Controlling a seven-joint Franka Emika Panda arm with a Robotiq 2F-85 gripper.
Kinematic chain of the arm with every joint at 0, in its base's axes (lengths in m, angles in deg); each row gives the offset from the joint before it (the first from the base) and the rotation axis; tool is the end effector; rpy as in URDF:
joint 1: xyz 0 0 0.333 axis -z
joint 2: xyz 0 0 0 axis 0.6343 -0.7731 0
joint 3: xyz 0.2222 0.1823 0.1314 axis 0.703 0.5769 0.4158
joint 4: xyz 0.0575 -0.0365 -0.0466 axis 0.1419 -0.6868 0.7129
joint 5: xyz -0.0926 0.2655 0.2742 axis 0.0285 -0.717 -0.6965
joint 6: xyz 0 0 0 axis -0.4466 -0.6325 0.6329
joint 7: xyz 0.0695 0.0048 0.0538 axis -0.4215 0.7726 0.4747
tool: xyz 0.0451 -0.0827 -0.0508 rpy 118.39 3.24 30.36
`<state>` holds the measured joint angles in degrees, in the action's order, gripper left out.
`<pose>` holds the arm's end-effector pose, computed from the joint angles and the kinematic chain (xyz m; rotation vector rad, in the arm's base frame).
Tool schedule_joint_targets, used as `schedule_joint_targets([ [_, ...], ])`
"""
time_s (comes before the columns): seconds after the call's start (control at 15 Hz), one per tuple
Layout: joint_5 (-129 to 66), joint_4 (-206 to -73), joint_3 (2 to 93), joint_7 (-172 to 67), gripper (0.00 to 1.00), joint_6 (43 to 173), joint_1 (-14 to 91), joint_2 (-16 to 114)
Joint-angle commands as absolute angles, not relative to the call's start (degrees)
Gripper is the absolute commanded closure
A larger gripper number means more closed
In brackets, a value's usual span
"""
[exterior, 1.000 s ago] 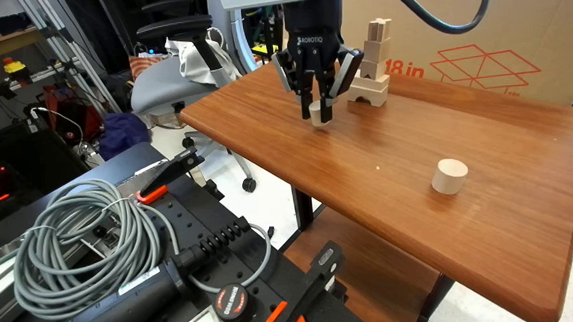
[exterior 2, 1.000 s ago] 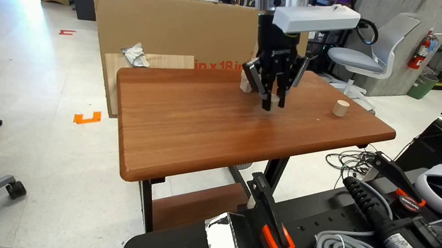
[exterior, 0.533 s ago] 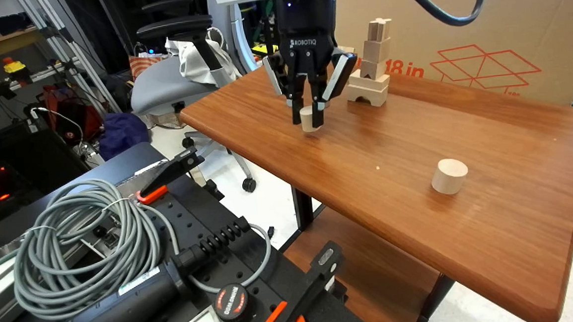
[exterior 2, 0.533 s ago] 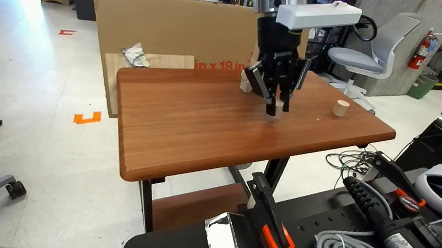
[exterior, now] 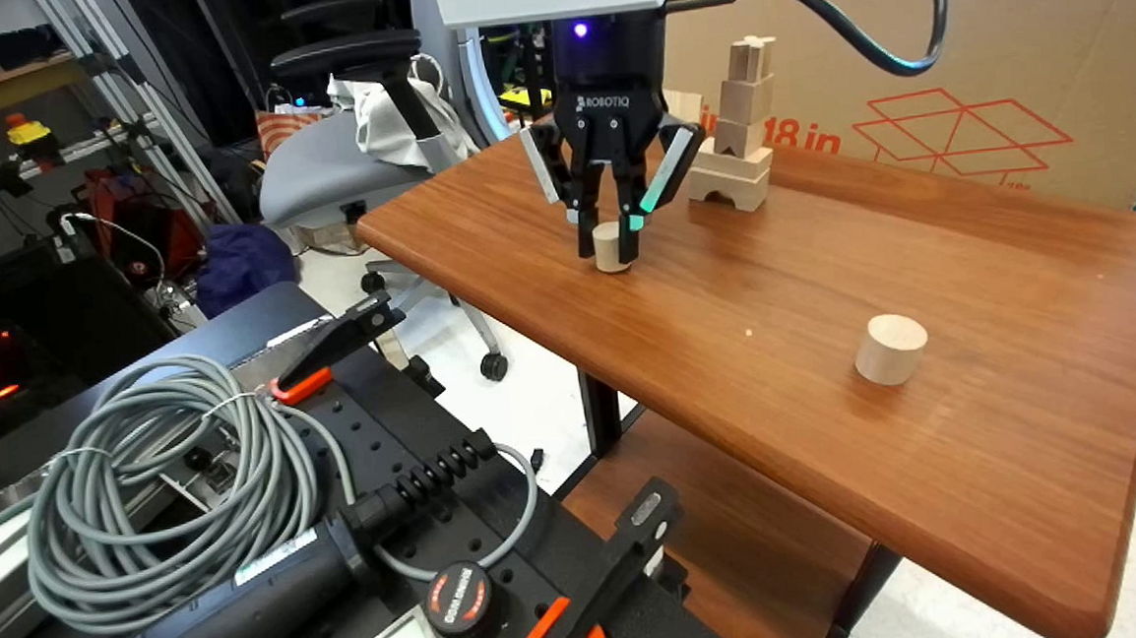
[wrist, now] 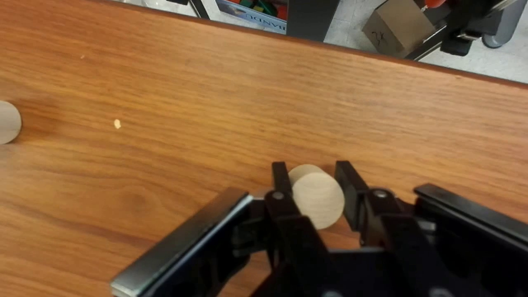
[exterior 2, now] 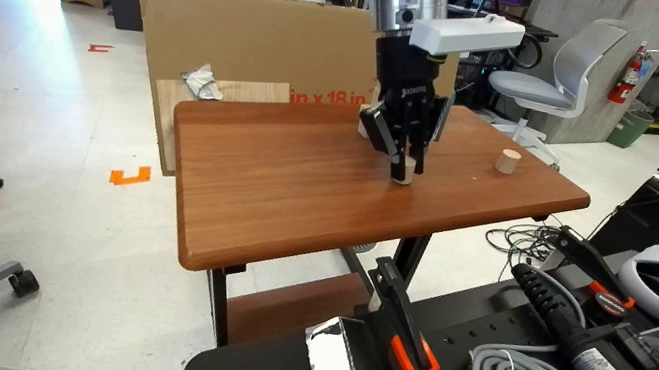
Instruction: Move the object to the backward to the left
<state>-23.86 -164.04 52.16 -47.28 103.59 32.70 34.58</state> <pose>0.5534 0.0653 0.1513 2.9401 0.4102 -0.4601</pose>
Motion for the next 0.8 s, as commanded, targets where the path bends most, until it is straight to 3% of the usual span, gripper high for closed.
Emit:
schedule_joint_targets([
  [0.0, -26.0, -164.0, 53.5, -45.4, 0.42, 106.2, 34.6, 34.1],
  [0.4, -33.0, -166.6, 54.2, -46.6, 0.0, 108.0, 36.9, 39.1],
  [0.73, -40.4, -167.8, 53.1, -47.8, 0.0, 107.9, 40.4, 45.9],
])
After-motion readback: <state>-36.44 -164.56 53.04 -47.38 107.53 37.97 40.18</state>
